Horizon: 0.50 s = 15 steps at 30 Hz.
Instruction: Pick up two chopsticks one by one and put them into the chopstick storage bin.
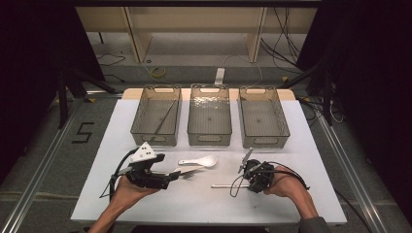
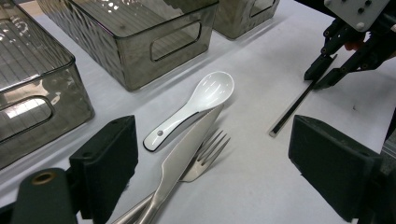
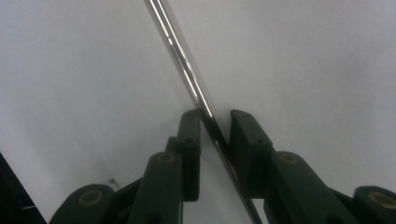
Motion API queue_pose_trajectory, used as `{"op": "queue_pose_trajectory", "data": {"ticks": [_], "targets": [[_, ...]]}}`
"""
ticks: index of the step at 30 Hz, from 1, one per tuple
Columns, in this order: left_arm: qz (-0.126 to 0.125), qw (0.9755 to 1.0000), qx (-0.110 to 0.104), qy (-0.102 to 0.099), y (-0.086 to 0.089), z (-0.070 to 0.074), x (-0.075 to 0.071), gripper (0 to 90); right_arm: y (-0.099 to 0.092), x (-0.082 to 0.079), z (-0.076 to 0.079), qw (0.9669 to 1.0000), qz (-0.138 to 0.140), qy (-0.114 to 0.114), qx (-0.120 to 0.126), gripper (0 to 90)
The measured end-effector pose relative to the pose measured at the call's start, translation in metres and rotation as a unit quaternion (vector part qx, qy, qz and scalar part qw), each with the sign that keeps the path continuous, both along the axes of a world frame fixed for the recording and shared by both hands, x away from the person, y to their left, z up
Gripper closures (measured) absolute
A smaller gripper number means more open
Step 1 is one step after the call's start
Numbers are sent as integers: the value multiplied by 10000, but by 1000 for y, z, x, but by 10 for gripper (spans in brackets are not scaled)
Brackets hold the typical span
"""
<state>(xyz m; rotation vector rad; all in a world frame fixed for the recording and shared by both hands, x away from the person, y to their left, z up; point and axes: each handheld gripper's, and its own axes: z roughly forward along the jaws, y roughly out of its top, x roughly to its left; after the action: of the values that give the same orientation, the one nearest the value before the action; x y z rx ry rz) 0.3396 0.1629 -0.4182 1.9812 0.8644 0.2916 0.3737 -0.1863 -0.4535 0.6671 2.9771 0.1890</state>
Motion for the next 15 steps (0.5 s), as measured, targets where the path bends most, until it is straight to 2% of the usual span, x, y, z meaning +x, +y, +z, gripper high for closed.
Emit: {"op": "queue_pose_trajectory", "data": {"ticks": [5, 6, 8, 15], "targets": [[-4, 10000, -21, -23, 1, 1, -1, 154, 3, -2, 0, 10000, 56, -18, -56, 772], [-18, 10000, -23, -12, 1, 0, 0, 154, 3, -2, 0, 9998, 154, -38, -106, 776], [-47, 10000, -20, 16, 1, 0, 0, 154, 4, -2, 0, 9997, 162, -23, -173, 787], [-101, 9999, 62, 38, -1, -2, 0, 154, 5, -3, -1, 9993, 333, -9, -173, 833]]}}
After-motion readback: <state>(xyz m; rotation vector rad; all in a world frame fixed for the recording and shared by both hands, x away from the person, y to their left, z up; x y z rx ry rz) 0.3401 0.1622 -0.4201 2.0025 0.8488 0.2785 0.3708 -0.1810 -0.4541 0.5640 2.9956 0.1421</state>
